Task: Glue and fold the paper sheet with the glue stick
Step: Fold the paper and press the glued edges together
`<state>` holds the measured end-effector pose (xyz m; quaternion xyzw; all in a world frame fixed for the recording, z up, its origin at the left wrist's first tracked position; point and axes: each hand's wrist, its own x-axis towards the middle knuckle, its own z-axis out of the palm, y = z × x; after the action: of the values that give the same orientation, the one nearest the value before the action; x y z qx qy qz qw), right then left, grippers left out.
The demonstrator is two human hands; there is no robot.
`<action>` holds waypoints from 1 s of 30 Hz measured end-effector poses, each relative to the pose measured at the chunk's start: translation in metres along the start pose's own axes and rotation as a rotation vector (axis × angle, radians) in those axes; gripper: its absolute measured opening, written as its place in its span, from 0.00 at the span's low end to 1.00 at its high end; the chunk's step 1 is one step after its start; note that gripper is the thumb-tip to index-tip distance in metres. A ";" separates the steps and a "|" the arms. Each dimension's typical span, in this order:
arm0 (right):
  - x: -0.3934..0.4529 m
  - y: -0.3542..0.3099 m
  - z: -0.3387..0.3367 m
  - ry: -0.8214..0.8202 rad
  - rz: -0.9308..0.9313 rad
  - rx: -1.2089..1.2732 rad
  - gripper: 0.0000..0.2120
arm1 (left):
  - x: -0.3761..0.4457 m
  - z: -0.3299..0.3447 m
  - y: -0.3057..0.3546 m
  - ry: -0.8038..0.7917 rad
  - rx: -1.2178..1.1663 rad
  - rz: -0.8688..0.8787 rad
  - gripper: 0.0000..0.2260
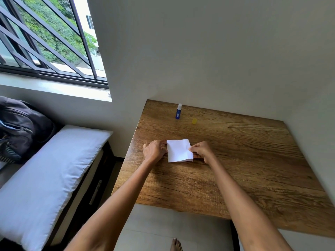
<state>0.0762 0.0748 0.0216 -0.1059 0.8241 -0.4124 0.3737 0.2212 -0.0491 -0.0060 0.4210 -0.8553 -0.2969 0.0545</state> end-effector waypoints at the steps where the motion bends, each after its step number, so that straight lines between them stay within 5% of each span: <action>1: 0.000 0.000 0.000 -0.003 0.000 -0.001 0.05 | 0.000 0.000 0.000 -0.003 0.021 0.010 0.18; 20: 0.000 0.004 0.003 0.047 -0.076 -0.024 0.11 | -0.001 0.001 -0.001 -0.011 0.254 0.137 0.18; 30: -0.003 0.003 0.002 0.045 -0.053 -0.044 0.11 | 0.003 -0.010 -0.002 -0.167 0.456 0.269 0.28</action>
<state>0.0805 0.0767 0.0205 -0.1265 0.8380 -0.4062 0.3417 0.2242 -0.0572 0.0006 0.2792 -0.9498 -0.1208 -0.0735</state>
